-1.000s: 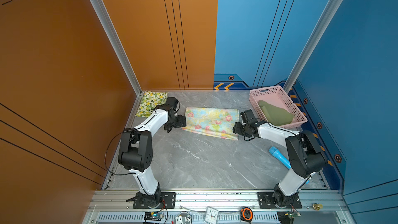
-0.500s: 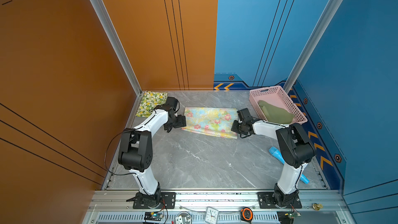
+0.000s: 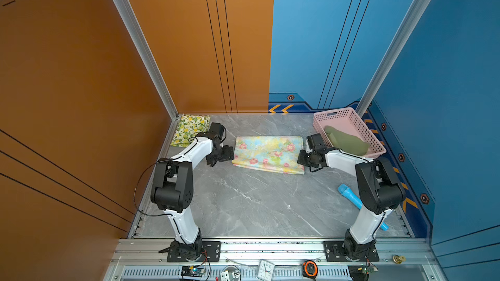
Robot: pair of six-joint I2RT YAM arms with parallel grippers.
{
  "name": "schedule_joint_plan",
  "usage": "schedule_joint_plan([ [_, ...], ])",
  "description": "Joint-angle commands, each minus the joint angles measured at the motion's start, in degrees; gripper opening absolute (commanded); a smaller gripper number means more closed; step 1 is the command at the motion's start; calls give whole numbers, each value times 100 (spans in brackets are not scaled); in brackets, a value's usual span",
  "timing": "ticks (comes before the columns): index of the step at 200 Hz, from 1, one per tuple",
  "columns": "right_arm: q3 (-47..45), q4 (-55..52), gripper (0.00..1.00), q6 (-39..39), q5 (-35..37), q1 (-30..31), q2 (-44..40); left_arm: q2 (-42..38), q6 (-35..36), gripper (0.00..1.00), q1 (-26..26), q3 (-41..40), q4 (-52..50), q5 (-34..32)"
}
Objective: Fold and stack skirts
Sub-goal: Smooth out the skirt at the center of the table, then fold the skirt at the center of the table.
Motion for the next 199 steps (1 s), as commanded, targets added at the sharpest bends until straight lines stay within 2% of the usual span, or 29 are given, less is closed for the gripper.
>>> schedule_joint_plan([
  [1,-69,-244,0,-313,-234,-62,-48,217,-188,87,-123,244,-55,77],
  [22,39,-306,0,-402,-267,-70,37,472,-291,87,-237,437,-27,179],
  [27,64,-317,0,-421,-282,-72,49,547,-306,83,-252,482,0,205],
  [58,118,-391,0,-518,-323,-79,64,1012,-333,80,-348,877,73,390],
  [123,153,-455,0,-610,-387,-83,42,1839,-31,77,-389,1701,-41,993],
  [166,228,-467,0,-602,-451,-87,60,1979,146,71,-579,1623,-274,1020],
  [199,308,-465,0,-566,-563,-81,68,1973,-12,67,-590,1375,-401,1087],
])
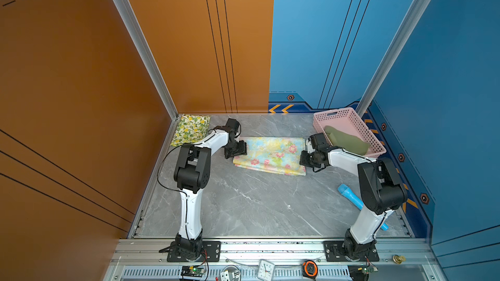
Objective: Fold and stack skirts
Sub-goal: Fold the skirt at the center of the table.
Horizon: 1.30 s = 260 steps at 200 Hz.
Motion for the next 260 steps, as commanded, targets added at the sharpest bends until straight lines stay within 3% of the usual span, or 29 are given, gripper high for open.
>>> schedule_joint_plan([
  [1,197,-152,0,-52,-188,-2,62,233,-43,66,-60,-293,-441,257],
  [25,185,-59,0,-19,-242,31,62,376,-84,55,-152,-321,-445,314],
  [45,184,-22,0,34,-280,46,62,477,-103,27,-214,-266,-441,357],
  [58,164,1,0,73,-270,74,40,418,-130,1,-166,-250,-443,272],
  [60,158,12,0,78,-265,81,37,406,-139,0,-155,-247,-443,268],
  [88,34,136,0,197,-168,236,-20,93,-181,0,117,-199,-480,122],
  [127,-221,516,0,583,-189,642,-89,-545,113,0,245,45,-877,-688],
  [139,-247,548,15,658,-89,818,-122,-732,262,0,231,119,-1042,-1001],
  [156,-216,537,52,742,85,1009,-157,-1002,529,0,153,181,-1297,-1712],
  [170,-191,499,65,846,249,1026,-175,-1186,742,0,87,208,-1481,-2146],
  [181,-193,522,66,957,372,1009,-168,-1340,889,0,31,199,-1579,-2440],
  [217,-341,1154,55,1679,328,990,13,-1713,1336,0,-416,105,-1677,-3453],
  [260,-449,2290,47,2580,88,1152,596,-1580,1564,0,-1345,293,-1793,-4656],
])
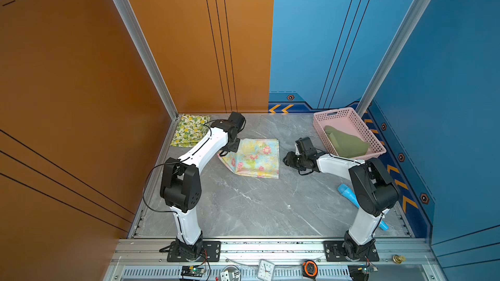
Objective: Fold and stack skirts
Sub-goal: Fold the skirt at the center of the table.
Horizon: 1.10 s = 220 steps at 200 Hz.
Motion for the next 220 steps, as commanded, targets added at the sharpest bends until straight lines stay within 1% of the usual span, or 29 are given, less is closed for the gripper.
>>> schedule_joint_plan([
  [1,-165,936,47,797,-68,132,383,72,294,0,-512,236,-265,-1100],
  [25,-174,1370,38,1106,42,304,568,355,456,0,-1057,465,-330,-1686],
  [34,-177,1516,31,1224,39,343,636,500,503,0,-1238,568,-360,-1994],
  [51,-105,1667,14,1403,43,440,784,843,557,0,-1561,848,-444,-2212],
  [61,-98,1808,9,1518,63,485,851,1073,589,0,-1728,1014,-495,-2319],
  [72,-116,1924,5,1622,113,517,891,1305,613,0,-1875,1187,-546,-2363],
  [100,-213,2186,3,1812,264,633,933,1735,601,0,-2127,1546,-585,-2207],
  [124,-373,2490,3,2043,271,671,999,2017,451,0,-2210,1894,-611,-1801],
  [126,-390,2519,3,2057,270,671,1003,2041,435,0,-2204,1932,-611,-1792],
  [130,-421,2566,4,2072,258,669,1012,2085,403,0,-2206,1985,-620,-1575],
  [145,-506,2615,7,2100,244,643,992,2225,308,0,-2203,2252,-665,-1281],
  [154,-560,2635,11,2091,233,620,976,2278,262,0,-2218,2382,-670,-1090],
  [161,-586,2637,14,2090,205,602,965,2289,213,10,-2216,2484,-669,-912],
  [166,-612,2642,18,2084,190,576,956,2281,191,23,-2212,2568,-676,-740],
  [172,-641,2646,22,2087,180,559,945,2258,155,36,-2226,2668,-684,-515],
  [182,-694,2661,29,2082,147,516,930,2192,55,53,-2227,2809,-673,-199],
  [192,-773,2673,36,2065,145,468,899,2131,22,64,-2231,2965,-671,125],
  [201,-831,2690,39,2050,144,430,869,2043,-17,72,-2232,3052,-655,364],
  [210,-887,2708,41,2030,141,399,849,1943,-56,76,-2224,3115,-657,530],
  [220,-936,2701,43,1997,115,355,825,1815,-109,78,-2209,3133,-657,665],
])
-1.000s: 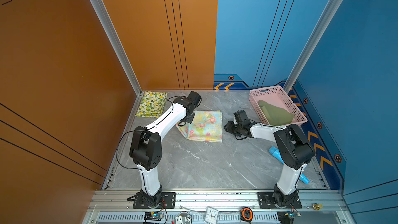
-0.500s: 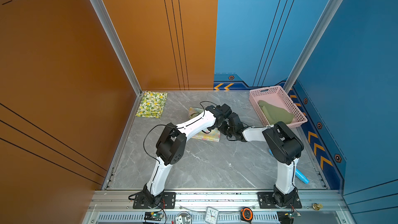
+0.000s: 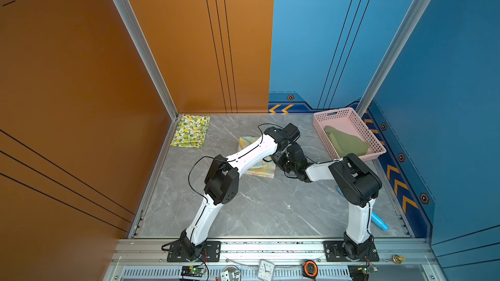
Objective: Fold and stack skirts
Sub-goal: Fold the skirt at the center of the table.
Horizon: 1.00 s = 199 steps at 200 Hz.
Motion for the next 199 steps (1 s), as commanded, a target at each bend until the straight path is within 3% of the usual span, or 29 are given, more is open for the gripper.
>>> schedule_joint_plan([
  [1,-308,-480,43,-72,55,-145,33,-406,-215,79,-7,217,-65,867],
  [24,-402,-500,45,-278,-10,-242,-52,-853,-413,79,128,-104,18,1160],
  [45,-341,-764,52,-861,23,-244,-248,-1476,-719,79,411,-923,306,1470],
  [74,105,-1610,60,-2101,260,-70,-567,-2559,-1340,79,1214,-2534,1055,2201],
  [125,1170,-2942,71,-4235,1373,666,-776,-3925,-2239,78,2712,-4967,2199,3246],
  [163,1892,-3331,73,-5359,1917,1292,-635,-4147,-2683,76,3270,-6016,3033,3731],
  [199,2292,-3331,72,-5982,2034,1557,-492,-3728,-2812,71,3333,-6227,3756,3994],
])
